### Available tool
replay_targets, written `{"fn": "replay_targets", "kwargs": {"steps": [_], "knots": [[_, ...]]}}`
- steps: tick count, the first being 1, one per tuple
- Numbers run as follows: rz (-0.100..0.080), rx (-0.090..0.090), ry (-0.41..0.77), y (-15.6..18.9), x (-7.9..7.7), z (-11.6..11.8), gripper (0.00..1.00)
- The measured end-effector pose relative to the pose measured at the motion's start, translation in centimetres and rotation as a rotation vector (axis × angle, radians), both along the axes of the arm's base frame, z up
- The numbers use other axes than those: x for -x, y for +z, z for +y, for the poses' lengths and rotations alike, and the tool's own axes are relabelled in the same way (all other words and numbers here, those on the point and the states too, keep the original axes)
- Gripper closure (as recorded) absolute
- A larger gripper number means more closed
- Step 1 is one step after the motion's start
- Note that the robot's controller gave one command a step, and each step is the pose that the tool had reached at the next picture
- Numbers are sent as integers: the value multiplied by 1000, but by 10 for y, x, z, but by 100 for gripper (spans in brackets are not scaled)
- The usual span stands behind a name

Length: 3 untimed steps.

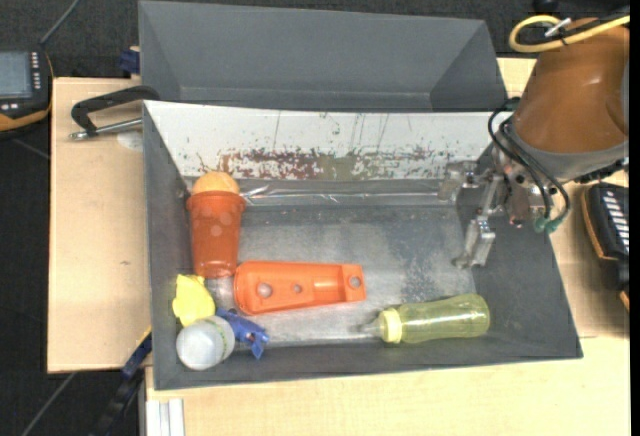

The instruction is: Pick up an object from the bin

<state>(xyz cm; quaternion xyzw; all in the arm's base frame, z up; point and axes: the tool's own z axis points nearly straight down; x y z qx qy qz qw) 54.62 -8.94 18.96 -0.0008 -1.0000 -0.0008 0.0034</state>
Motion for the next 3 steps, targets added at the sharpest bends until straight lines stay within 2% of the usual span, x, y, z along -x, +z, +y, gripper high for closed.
{"fn": "replay_targets", "kwargs": {"steps": [2, 3], "knots": [[-18, 4, 4, 0, 1, 4, 0], [-15, 4, 28, -22, 11, 23, 0]]}}
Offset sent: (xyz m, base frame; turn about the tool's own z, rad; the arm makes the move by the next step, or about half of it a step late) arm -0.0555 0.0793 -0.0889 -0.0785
